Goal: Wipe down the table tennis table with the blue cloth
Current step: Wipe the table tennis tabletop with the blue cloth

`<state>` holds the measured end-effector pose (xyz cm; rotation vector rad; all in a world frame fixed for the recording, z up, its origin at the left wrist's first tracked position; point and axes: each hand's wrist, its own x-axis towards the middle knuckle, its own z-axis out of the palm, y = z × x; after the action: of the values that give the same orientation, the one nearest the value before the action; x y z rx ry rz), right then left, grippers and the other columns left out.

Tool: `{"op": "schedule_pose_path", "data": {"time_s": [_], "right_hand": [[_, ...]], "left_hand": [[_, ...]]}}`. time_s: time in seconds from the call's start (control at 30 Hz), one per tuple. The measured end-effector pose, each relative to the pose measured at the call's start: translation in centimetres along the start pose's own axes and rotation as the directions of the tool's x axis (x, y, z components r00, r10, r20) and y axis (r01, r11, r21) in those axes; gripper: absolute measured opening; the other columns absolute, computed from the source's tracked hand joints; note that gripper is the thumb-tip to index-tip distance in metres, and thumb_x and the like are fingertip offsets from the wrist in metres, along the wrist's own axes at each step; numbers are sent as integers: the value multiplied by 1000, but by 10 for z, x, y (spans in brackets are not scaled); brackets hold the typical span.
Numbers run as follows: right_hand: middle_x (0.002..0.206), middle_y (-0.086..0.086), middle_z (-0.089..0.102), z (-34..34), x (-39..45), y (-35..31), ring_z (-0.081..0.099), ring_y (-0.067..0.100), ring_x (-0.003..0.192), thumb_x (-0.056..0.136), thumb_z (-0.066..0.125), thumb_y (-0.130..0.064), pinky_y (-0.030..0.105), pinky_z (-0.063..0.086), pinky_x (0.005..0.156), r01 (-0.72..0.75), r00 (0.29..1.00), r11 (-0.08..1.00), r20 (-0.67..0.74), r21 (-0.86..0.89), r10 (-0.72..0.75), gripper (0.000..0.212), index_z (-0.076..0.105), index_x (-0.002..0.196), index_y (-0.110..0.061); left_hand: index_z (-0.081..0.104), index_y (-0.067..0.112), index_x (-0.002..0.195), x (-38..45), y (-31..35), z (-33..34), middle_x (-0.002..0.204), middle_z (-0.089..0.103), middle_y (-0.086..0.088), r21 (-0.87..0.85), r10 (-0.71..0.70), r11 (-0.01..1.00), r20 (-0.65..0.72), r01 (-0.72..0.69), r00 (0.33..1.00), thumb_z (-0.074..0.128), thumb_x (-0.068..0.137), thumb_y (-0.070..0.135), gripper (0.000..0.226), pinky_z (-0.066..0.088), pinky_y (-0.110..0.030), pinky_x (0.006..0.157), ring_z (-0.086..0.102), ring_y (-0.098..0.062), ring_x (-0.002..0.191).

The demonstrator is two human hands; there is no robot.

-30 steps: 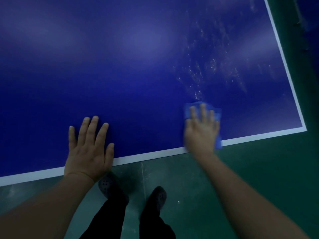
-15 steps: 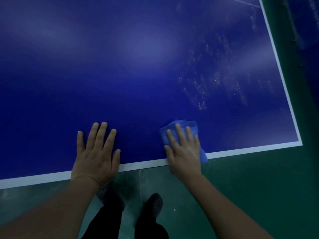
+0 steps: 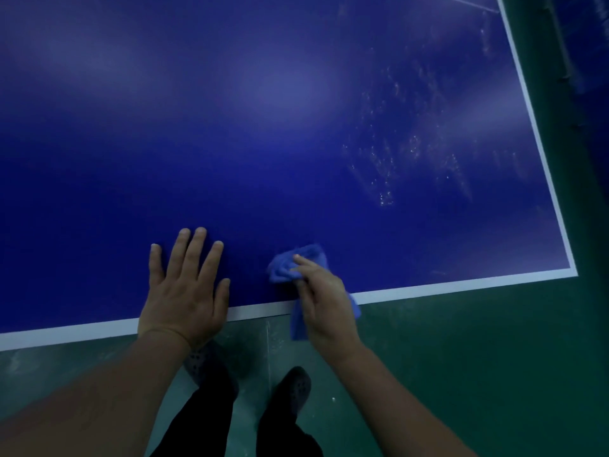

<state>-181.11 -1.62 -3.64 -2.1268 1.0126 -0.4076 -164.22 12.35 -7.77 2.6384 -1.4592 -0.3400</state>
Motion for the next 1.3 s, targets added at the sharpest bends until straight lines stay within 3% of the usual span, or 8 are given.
{"op": "schedule_pose_path", "data": {"time_s": [0.13,0.3,0.4,0.53,0.7,0.97,1.13,1.3], "right_hand": [[92,-17,72,-57,26,7,68,11,88,103,52,-29,19,54,68,-497,867,830,179,252,465,25,69,91,-42],[126,6,67,-138,59,74,64,23,110,102,53,-22,43,52,98,-623,755,759,-107,189,647,29,64,129,-17],[145,4,53,-129,54,86,49,19,131,103,42,-33,34,37,109,-529,799,847,-370,-59,474,42,54,140,-17],[166,-4,-1,-67,30,91,-2,21,154,107,17,-43,43,1,123,-49,951,763,202,-645,232,55,16,159,-26],[164,13,23,-93,49,116,19,32,151,107,40,-22,51,27,118,-464,886,821,-196,-332,421,48,36,154,-16],[138,-3,57,-100,32,92,51,-2,111,88,59,5,11,39,94,-154,987,955,-82,-252,138,49,64,132,-17],[155,6,41,-147,36,116,42,25,140,91,52,1,27,32,108,-514,808,823,-457,-240,372,47,61,135,-13],[162,12,27,-94,51,108,20,33,150,105,34,-31,53,16,120,-370,929,801,-176,-470,326,50,40,151,-11]], "left_hand": [[41,7,148,0,1,-2,159,28,-18,3,-5,1000,9,5,1000,26,95,45,66,8,-63,118,19,-34,149],[41,7,148,-1,1,-2,159,28,-17,-1,-7,1000,12,7,1000,26,95,45,66,7,-62,118,18,-34,150],[40,7,148,-1,2,-2,159,27,-18,-3,-5,1000,8,5,1000,26,96,44,66,7,-63,118,18,-33,150],[41,7,148,0,2,-3,159,28,-18,-12,-2,1000,6,2,1000,25,95,44,66,7,-63,118,18,-34,150],[41,7,148,-1,2,-4,159,28,-18,-12,-1,1000,19,2,1000,25,95,44,66,8,-63,118,18,-35,149],[40,8,149,-1,2,-8,160,26,-18,-19,-12,1000,38,13,999,22,95,45,68,8,-64,118,16,-34,150],[41,8,148,-1,2,-7,160,26,-18,-30,-13,999,40,14,999,24,94,45,67,8,-64,118,16,-33,150],[40,8,149,-2,2,-5,160,25,-17,-19,-12,1000,26,13,1000,23,95,45,67,6,-64,118,15,-33,150]]}}
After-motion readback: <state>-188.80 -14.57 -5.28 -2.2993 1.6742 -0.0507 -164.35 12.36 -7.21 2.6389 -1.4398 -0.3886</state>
